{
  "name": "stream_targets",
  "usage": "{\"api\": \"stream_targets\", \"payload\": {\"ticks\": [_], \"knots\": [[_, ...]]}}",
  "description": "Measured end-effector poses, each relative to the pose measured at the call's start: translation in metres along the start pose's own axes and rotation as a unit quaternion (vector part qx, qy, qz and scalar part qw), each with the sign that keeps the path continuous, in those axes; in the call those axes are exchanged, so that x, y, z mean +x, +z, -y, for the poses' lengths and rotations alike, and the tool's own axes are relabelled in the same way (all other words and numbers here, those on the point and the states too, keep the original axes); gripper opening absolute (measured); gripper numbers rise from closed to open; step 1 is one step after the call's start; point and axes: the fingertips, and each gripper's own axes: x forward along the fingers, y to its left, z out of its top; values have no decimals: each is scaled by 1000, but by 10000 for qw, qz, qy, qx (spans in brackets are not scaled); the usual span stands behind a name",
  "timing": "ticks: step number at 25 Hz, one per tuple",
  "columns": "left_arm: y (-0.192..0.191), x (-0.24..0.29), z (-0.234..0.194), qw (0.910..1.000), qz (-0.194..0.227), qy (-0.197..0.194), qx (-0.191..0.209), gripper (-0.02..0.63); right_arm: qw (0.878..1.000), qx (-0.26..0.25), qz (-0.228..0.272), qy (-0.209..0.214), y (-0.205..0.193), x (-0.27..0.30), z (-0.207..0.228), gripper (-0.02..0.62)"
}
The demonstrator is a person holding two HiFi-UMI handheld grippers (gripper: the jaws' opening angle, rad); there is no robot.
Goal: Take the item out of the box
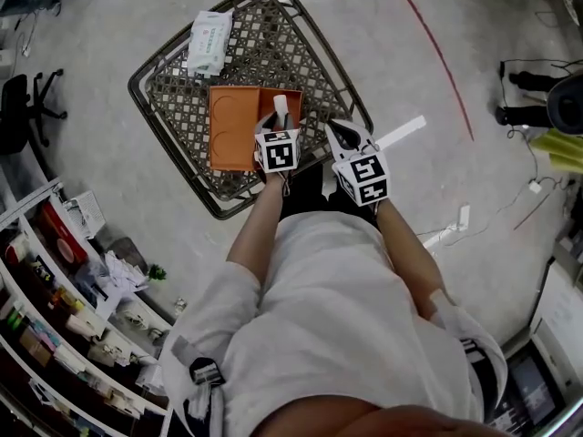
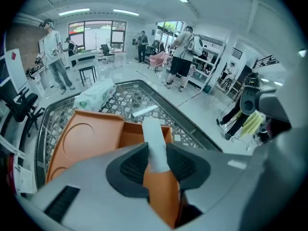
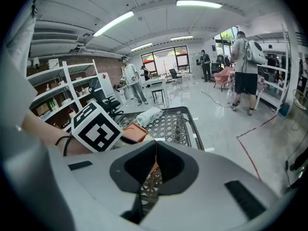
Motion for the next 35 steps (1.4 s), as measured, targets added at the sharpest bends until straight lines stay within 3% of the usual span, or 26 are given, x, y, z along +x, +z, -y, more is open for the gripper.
{"api": "stream_targets", "payload": {"ticks": [18,23,35], "knots": [[50,-75,19,9905,1214,646,-15,124,9939,-749,656,482,51,-26,-10,5],[67,-110,28,9840,1535,905,0,124,9905,-864,788,725,64,-31,-12,5],[65,-176,53,9620,2248,1528,-259,124,9742,-1337,1251,1320,72,-57,-32,5]]}}
